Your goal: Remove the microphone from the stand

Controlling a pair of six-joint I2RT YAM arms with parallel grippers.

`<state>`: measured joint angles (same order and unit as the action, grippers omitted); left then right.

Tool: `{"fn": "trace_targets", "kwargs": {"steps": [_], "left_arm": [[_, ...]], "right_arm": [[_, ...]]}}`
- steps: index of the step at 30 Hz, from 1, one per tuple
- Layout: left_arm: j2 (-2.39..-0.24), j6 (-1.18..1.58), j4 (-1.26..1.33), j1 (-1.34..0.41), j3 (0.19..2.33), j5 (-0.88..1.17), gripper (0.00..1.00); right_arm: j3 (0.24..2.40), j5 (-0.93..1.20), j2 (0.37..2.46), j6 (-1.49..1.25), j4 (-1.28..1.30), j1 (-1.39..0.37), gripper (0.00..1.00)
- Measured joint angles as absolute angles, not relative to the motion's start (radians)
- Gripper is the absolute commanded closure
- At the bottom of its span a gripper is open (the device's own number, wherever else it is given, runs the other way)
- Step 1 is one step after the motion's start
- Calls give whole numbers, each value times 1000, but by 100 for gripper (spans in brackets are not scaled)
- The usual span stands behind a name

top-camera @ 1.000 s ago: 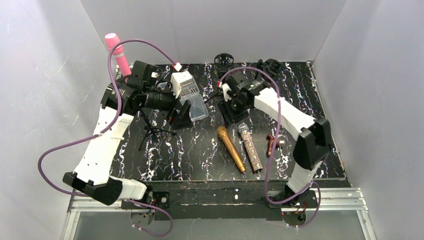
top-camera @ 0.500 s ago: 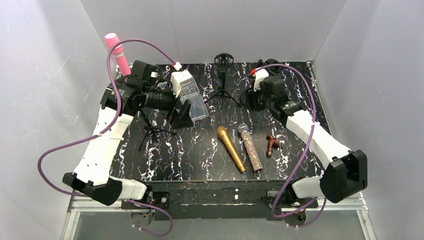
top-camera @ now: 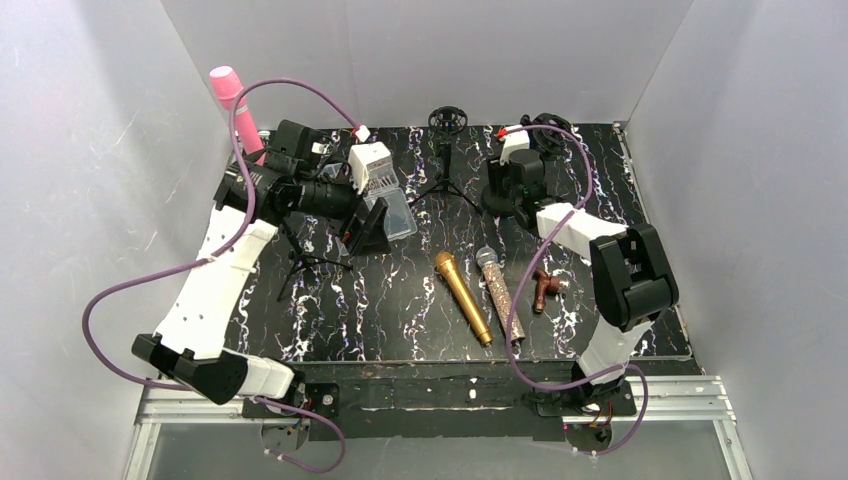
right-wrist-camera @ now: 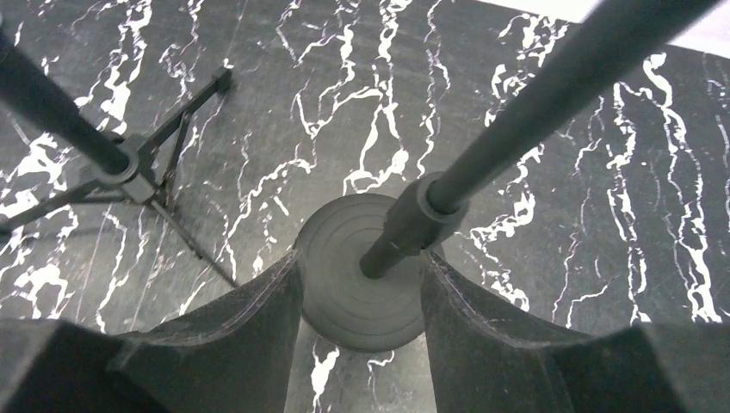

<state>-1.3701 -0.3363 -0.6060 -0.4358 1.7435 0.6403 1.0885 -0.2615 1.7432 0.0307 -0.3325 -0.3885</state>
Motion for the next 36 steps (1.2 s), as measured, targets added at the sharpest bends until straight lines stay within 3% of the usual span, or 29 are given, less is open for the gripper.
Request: {"fn": "trace_targets", "kwargs": {"steps": [12,36], "left_arm": [[-1399,-329,-603,-436,1744,654,1],[-1383,-326,-589,-436,1714,672,1]], "right_arm": [[1033,-258,1686,4,-347,-388,48],[1105,-268,1756,-40,-130,-388,43]]}}
